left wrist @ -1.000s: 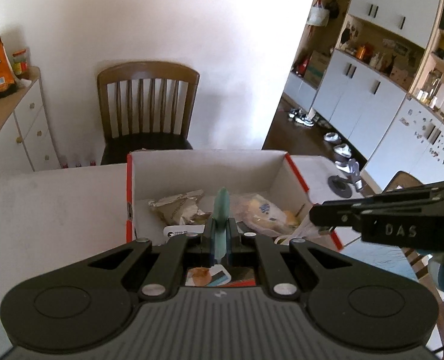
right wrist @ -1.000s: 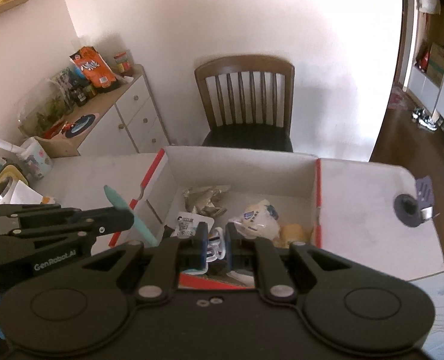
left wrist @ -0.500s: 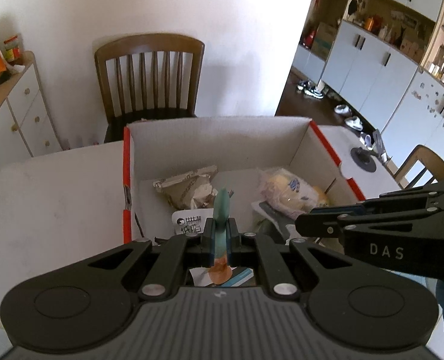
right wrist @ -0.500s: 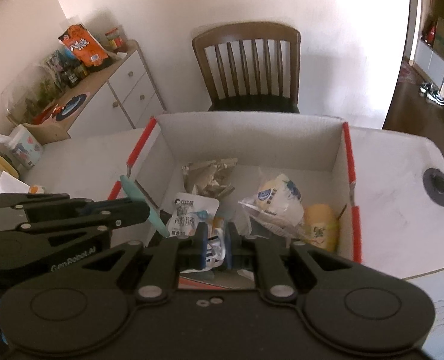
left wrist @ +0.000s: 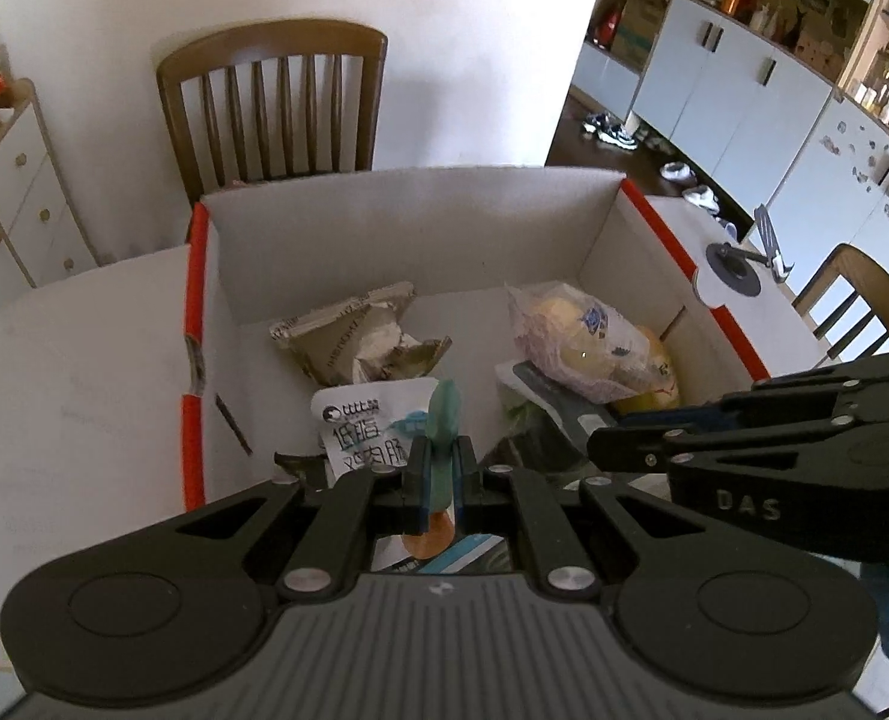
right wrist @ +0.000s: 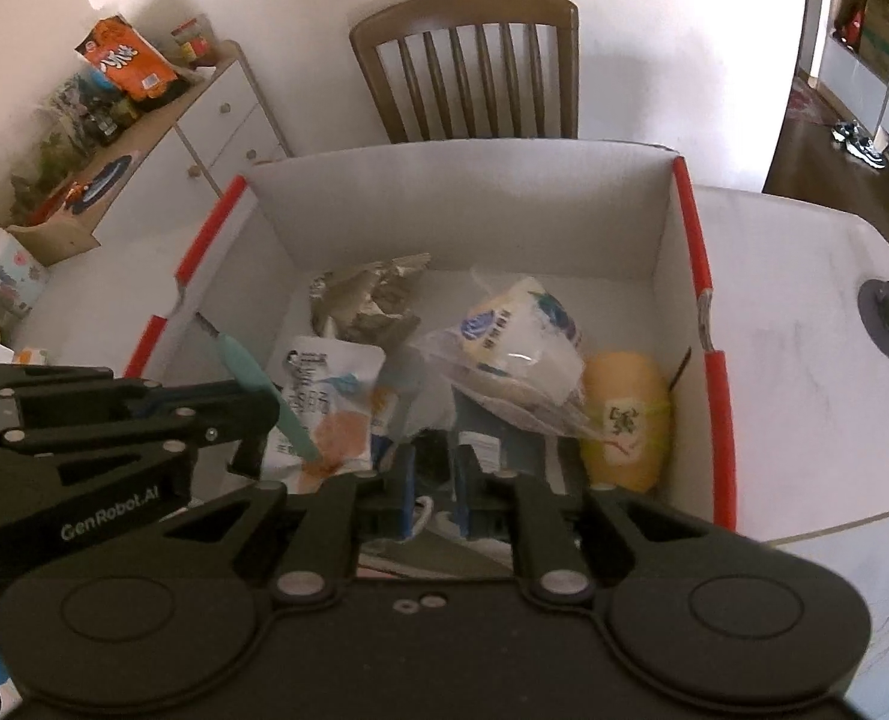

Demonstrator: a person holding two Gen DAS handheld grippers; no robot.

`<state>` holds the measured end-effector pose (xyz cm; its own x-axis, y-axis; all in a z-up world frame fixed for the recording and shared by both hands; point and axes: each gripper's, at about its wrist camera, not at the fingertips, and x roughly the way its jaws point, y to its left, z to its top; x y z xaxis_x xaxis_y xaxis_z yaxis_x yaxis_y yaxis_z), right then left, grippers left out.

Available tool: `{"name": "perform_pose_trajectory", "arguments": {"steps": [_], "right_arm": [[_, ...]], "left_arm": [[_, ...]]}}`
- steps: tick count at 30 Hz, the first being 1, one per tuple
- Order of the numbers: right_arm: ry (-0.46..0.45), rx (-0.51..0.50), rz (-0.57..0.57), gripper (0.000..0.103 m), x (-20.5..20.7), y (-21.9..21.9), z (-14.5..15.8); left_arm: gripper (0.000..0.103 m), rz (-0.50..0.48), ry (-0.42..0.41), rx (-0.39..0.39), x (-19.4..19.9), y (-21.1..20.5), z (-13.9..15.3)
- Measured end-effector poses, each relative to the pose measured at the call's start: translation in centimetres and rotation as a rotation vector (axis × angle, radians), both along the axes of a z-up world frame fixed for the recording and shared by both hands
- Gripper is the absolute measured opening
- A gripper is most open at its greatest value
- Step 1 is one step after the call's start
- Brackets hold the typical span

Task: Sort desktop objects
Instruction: 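Lower the green stick into the box with the left tool while the right tool lowers the cable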

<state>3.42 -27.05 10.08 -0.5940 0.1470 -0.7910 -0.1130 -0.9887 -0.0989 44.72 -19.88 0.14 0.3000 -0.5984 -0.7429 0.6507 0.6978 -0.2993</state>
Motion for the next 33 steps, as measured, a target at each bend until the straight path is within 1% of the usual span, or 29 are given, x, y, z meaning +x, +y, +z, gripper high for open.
{"name": "perform_pose_trajectory", "arguments": {"steps": [1, 7, 8, 9, 12, 16, 19, 27, 33], "right_arm": [[0.002, -0.002, 0.002, 0.019, 0.1, 0.1, 0.0], [0.008, -0.044, 0.024, 0.028, 1.1, 0.6, 0.6], [0.009, -0.048, 0.027, 0.032, 1.1, 0.6, 0.7], [0.009, -0.05, 0.03, 0.033, 1.2, 0.6, 0.8], [0.014, -0.034, 0.033, 0.036, 1.6, 0.8, 1.0], [0.019, -0.036, 0.031, 0.041, 2.2, 1.4, 1.4], [0.024, -0.037, 0.029, 0.042, 2.5, 1.6, 1.7], [0.04, -0.017, 0.04, 0.046, 3.7, 1.2, 2.6], [0.06, -0.009, 0.048, 0.058, 4.8, 0.9, 3.1]], "left_arm": [[0.006, 0.0, 0.002, 0.001, 0.1, -0.1, -0.1], [0.006, -0.009, 0.045, 0.032, 0.8, -1.0, -1.3], [0.006, -0.009, 0.051, 0.034, 0.9, -1.0, -1.5], [0.006, -0.004, 0.052, 0.036, 0.9, -1.0, -1.6], [0.006, -0.004, 0.065, 0.034, 0.9, -0.9, -1.7], [0.006, 0.003, 0.068, 0.025, 0.7, -0.4, -1.3], [0.006, 0.002, 0.067, 0.016, 0.5, -0.2, -0.6], [0.006, 0.009, 0.025, 0.027, -1.1, 0.9, 1.1], [0.006, 0.031, 0.02, 0.025, -2.0, 1.8, 2.2]]}}
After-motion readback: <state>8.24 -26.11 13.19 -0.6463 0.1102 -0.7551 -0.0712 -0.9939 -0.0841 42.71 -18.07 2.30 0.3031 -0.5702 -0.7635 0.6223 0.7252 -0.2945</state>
